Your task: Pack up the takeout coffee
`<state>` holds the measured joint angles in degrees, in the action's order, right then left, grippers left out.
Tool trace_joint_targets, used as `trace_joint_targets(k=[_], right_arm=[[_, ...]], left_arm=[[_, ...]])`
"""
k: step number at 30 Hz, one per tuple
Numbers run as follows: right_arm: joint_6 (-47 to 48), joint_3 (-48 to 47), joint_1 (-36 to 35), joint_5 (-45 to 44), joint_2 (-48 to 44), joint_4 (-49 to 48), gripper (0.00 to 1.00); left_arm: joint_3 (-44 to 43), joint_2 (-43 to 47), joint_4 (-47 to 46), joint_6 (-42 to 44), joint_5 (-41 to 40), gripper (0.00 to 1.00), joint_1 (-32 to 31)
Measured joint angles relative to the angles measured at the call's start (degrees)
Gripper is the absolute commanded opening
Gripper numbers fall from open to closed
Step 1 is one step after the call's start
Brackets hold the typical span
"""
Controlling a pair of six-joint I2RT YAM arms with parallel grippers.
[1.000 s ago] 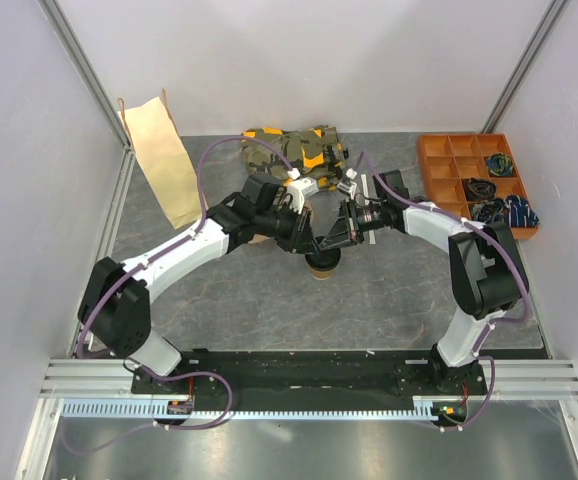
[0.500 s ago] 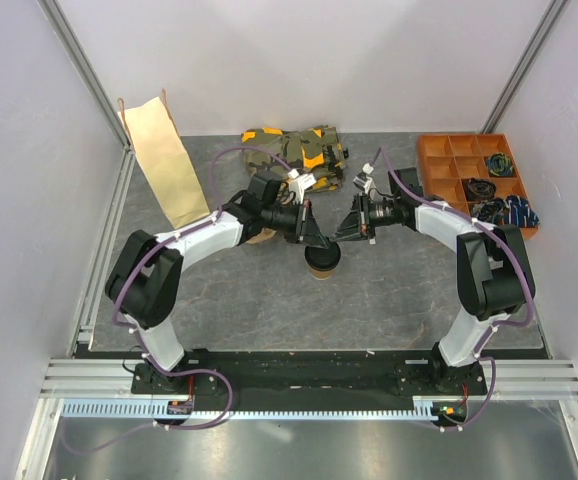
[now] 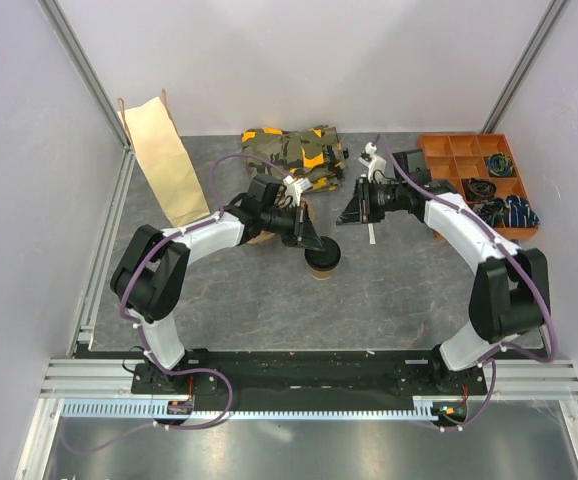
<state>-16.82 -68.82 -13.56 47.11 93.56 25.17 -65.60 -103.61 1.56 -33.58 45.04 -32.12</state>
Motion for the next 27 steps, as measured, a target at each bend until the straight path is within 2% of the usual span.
trace_joint_targets(k=[5,10,17,27], right_arm=[[9.86,-3.85,-6.14,-12.00,-5.77,5.55,0.23],[15.87,-4.20,-12.22,-19.74,-5.73,10.54,0.23],[19.15,-4.22,-14.53,-26.69,-4.79,13.57,0.23],[19.78,-8.39,-16.41,-32.06,-2.49,14.62,0.24]], left_arm=[[0.00,-0.11,0.04,-0.02,-0.02,0.02,0.00],[0.09,-0.92,-0.17,-0.09,-0.13,0.02,-0.04],[0.22,-1.03,-0.63,-0.09,0.15,0.02,-0.04],[0.22,-1.03,-0.66,-0.07,0.15,0.02,-0.04]])
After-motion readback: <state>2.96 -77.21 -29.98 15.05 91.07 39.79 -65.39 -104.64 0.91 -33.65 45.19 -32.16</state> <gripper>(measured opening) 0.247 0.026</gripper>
